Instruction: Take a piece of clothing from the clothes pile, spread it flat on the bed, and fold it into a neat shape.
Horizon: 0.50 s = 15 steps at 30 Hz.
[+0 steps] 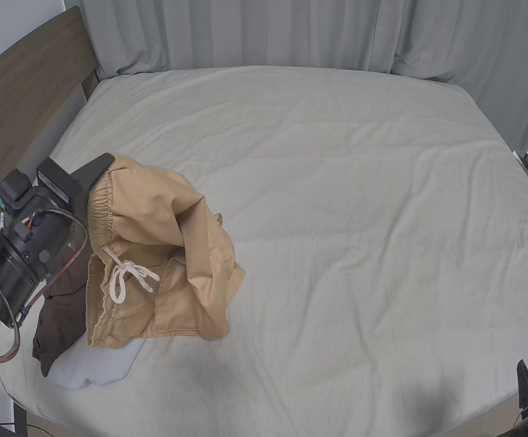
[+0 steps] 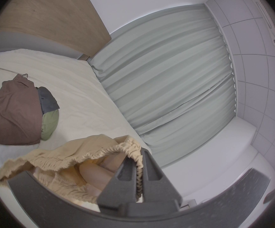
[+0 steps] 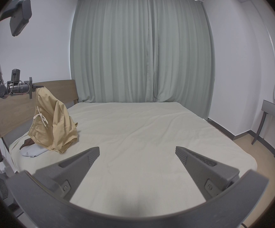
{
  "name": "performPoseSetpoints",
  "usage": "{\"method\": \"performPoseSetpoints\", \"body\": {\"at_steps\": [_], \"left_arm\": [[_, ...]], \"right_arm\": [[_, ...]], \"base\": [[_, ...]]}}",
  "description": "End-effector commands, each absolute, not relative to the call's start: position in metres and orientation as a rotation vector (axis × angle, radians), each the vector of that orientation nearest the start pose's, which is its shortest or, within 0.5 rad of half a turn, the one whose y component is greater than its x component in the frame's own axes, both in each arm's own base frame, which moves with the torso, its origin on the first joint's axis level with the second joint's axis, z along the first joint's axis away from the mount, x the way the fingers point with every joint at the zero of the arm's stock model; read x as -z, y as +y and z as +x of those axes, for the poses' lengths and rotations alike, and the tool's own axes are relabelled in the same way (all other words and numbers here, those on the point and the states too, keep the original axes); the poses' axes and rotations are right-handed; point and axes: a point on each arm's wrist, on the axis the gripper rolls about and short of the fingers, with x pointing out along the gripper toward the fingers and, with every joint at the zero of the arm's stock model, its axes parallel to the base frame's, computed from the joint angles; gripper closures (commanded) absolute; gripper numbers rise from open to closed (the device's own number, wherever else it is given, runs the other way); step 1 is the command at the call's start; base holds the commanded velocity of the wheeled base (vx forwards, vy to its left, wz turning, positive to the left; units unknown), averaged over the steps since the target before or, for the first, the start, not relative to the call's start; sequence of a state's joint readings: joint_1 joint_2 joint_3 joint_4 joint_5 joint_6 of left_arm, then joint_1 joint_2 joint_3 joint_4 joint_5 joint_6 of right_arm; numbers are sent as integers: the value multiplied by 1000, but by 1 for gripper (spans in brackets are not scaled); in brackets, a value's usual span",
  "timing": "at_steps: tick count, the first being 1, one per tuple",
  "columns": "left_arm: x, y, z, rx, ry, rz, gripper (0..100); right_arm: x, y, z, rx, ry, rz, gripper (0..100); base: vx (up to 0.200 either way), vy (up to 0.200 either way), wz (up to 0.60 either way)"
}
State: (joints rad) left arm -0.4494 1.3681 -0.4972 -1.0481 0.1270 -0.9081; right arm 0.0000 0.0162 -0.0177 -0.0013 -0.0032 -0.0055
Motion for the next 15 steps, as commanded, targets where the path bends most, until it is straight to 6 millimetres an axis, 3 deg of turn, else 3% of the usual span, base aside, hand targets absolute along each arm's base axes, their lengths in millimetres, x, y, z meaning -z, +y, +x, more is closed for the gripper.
{"method": "performPoseSetpoints", "body": {"at_steps": [1,8,15], "left_arm": [[-247,-87,179,428,-72,-974,100],[-250,-89,173,442,-42,-968,100],[-234,-90,173,417,12,-949,100]], "right_arm": [[-76,0,-23,3,-2,-6,0],[-76,0,-23,2,-2,-6,0],[-76,0,-23,2,-2,-6,0]], "base": [[0,0,0],[0,0,0],[0,0,0]]}}
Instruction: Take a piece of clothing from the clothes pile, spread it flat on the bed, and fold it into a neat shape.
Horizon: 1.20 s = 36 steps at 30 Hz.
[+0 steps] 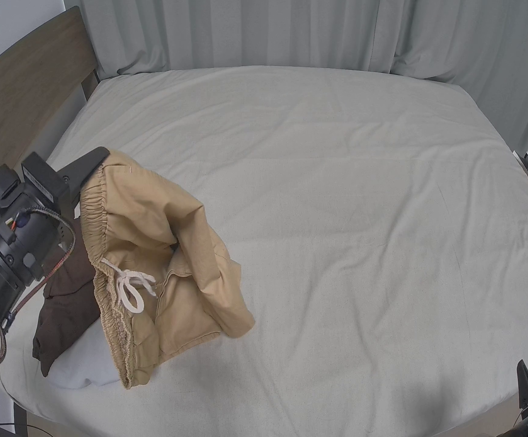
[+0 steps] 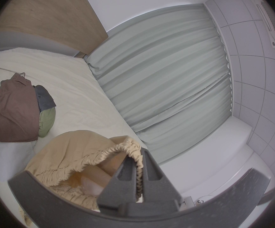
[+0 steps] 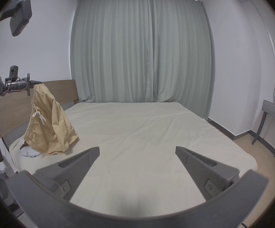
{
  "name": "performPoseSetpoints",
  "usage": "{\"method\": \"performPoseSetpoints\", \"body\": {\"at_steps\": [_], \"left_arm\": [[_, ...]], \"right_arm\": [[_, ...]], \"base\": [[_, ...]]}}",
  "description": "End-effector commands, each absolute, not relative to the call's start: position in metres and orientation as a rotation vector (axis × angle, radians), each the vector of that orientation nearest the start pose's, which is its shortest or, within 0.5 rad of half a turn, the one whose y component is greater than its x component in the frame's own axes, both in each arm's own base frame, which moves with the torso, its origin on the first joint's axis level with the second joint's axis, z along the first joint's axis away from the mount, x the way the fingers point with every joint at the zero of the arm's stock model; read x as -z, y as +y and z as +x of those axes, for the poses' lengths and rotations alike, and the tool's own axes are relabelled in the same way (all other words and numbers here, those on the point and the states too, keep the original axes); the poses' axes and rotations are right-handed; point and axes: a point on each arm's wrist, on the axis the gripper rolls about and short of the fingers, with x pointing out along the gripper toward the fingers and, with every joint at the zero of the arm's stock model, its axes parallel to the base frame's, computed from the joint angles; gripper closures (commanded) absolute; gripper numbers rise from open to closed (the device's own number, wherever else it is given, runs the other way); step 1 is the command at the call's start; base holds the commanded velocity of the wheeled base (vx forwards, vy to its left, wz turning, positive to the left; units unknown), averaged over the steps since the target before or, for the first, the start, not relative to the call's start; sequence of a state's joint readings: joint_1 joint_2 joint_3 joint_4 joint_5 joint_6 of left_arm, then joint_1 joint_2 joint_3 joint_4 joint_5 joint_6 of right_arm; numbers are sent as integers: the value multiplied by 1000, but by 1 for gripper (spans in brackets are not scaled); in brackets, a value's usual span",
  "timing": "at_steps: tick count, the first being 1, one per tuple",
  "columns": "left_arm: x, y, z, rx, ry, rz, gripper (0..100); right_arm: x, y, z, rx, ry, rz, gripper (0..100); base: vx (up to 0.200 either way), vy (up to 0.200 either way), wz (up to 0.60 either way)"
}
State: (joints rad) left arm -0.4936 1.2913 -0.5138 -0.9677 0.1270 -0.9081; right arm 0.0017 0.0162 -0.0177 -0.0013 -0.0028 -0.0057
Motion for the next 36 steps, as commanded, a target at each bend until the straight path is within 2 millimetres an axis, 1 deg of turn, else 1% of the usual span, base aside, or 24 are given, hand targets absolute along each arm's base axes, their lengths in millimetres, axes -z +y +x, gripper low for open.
{"method": "performPoseSetpoints", "body": {"at_steps": [1,3,4,10,15,16,18,24,26,27,29,33,36], "left_arm": [[-234,-90,173,417,12,-949,100],[-232,-90,172,415,22,-944,100],[-228,-90,173,409,40,-929,100],[-215,-96,180,399,86,-843,100],[-206,-115,179,455,150,-792,100],[-199,-125,180,475,187,-771,100],[-192,-134,182,492,220,-743,100],[-170,-170,182,578,340,-668,100],[-167,-181,183,600,361,-656,100],[-164,-191,183,622,375,-649,100],[-166,-205,181,667,385,-647,100],[-176,-230,171,839,412,-657,100],[-184,-242,168,917,411,-664,100]], "right_arm": [[-76,0,-23,2,-2,-6,0],[-76,0,-23,2,-2,-6,0],[-76,0,-23,2,-2,-6,0],[-76,0,-23,2,-2,-6,0],[-76,0,-23,2,-2,-6,0],[-76,0,-23,2,-2,-6,0],[-76,0,-23,2,-2,-6,0],[-76,0,-23,2,-2,-6,0],[-76,0,-23,2,-2,-6,0],[-76,0,-23,3,-2,-6,0],[-76,0,-23,3,-2,-6,0],[-76,0,-23,3,-2,-6,0],[-76,0,-23,3,-2,-6,0]], "base": [[0,0,0],[0,0,0],[0,0,0],[0,0,0],[0,0,0],[0,0,0],[0,0,0],[0,0,0],[0,0,0],[0,0,0],[0,0,0],[0,0,0],[0,0,0]]}}
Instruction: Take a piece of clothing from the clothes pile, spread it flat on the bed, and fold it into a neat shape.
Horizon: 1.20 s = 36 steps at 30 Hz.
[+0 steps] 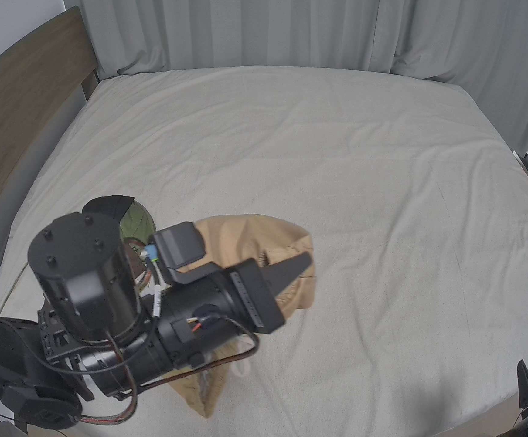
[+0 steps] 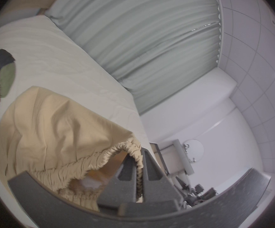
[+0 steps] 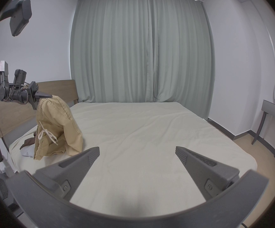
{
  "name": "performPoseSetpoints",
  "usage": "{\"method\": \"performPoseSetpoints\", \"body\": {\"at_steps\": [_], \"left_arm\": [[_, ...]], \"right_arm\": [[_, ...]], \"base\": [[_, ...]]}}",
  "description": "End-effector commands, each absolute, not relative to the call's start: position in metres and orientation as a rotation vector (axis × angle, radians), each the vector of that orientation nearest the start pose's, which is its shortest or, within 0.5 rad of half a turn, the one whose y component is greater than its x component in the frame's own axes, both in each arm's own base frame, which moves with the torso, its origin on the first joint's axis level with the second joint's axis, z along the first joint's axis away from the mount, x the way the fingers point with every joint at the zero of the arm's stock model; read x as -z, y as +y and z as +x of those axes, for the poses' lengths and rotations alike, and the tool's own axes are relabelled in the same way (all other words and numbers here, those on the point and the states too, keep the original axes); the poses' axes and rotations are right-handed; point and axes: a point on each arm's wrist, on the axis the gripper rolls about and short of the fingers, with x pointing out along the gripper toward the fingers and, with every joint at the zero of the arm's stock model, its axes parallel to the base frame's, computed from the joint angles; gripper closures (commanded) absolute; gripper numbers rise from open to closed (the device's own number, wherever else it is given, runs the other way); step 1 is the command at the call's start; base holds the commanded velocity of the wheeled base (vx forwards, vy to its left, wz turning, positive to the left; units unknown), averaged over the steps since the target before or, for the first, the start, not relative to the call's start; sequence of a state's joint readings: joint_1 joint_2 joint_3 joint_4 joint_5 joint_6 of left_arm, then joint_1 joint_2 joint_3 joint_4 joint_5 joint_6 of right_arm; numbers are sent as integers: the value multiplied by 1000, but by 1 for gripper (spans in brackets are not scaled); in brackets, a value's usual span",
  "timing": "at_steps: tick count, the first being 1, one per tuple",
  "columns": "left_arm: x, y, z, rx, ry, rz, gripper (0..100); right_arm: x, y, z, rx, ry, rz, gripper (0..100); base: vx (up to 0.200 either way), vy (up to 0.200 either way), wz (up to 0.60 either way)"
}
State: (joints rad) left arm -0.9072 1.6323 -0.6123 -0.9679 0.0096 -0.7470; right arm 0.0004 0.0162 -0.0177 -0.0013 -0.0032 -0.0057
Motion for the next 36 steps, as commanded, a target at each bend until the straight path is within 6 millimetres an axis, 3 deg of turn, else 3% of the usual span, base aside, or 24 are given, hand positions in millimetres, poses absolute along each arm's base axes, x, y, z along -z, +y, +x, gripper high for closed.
{"method": "performPoseSetpoints", "body": {"at_steps": [1,6,11,16,24,29,36], "left_arm": [[-192,-252,167,962,396,-675,100],[-211,-271,154,1096,375,-701,100],[-284,-281,144,1250,195,-979,100],[-299,-272,149,1245,135,-1010,100],[-266,-254,179,1049,185,-962,100],[-205,-216,198,850,294,-874,100],[-165,-188,197,764,309,-812,100]], "right_arm": [[-76,0,-23,3,-2,-6,0],[-76,0,-23,3,-2,-6,0],[-76,0,-23,8,-2,-3,0],[-75,0,-23,9,0,-3,0],[-76,0,-23,9,-2,-3,0],[-76,0,-23,8,-2,-3,0],[-76,0,-23,9,-2,-3,0]], "base": [[0,0,0],[0,0,0],[0,0,0],[0,0,0],[0,0,0],[0,0,0],[0,0,0]]}}
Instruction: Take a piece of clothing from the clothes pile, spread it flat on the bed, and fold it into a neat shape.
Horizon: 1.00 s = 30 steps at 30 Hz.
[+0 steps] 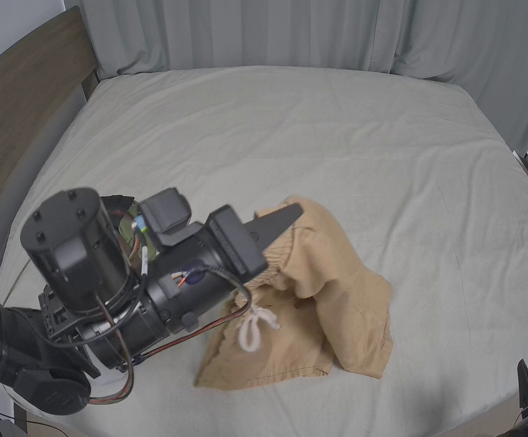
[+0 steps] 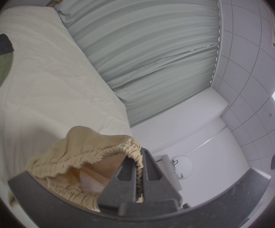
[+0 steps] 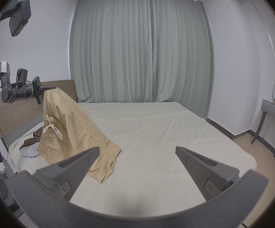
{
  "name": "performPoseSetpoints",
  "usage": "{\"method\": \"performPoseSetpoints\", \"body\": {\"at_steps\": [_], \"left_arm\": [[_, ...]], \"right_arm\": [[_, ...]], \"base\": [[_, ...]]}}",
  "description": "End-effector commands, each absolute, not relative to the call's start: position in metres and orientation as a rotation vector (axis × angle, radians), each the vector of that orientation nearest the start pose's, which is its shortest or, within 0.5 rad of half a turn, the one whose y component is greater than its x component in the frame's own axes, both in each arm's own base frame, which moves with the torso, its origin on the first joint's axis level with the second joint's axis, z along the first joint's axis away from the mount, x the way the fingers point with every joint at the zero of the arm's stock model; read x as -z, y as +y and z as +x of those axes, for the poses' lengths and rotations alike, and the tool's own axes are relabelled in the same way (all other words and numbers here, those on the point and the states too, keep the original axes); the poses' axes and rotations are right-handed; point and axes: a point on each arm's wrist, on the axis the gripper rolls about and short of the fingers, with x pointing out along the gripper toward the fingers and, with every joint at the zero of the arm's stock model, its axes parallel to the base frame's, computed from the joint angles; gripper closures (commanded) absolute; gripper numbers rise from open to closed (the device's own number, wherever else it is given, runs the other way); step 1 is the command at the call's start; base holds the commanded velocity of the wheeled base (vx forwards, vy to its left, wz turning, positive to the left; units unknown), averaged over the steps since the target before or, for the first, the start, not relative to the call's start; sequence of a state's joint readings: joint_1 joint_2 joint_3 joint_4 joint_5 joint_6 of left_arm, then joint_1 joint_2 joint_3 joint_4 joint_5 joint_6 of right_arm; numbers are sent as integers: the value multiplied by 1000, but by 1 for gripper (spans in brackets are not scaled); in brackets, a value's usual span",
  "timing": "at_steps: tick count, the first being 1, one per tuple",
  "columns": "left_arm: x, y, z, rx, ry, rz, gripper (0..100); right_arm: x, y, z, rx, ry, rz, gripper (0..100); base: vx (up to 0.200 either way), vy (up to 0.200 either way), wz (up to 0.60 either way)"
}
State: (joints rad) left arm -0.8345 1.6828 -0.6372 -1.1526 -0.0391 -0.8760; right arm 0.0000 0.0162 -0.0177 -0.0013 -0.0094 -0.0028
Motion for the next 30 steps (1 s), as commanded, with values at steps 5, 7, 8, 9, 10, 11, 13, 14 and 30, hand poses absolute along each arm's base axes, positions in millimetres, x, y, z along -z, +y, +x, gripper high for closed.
{"method": "performPoseSetpoints", "body": {"at_steps": [5,7,8,9,10,11,13,14,30], "left_arm": [[-151,-176,198,723,307,-797,100],[-147,-171,201,703,297,-788,100],[-145,-169,203,693,292,-778,100],[-143,-167,205,682,288,-767,100],[-141,-165,208,668,282,-757,100],[-139,-163,211,650,280,-747,100],[-135,-158,219,618,270,-736,100],[-133,-157,221,608,263,-733,100],[-91,-124,222,488,269,-532,100]], "right_arm": [[-76,0,-23,9,-2,-3,0],[-76,0,-23,9,-2,-3,0],[-76,0,-23,9,-2,-3,0],[-76,0,-23,9,-2,-3,0],[-76,0,-23,9,-2,-3,0],[-76,0,-23,9,-2,-3,0],[-76,0,-23,9,-2,-3,0],[-76,0,-23,9,-2,-3,0],[-75,0,-23,9,0,-3,0]], "base": [[0,0,0],[0,0,0],[0,0,0],[0,0,0],[0,0,0],[0,0,0],[0,0,0],[0,0,0],[0,0,0]]}}
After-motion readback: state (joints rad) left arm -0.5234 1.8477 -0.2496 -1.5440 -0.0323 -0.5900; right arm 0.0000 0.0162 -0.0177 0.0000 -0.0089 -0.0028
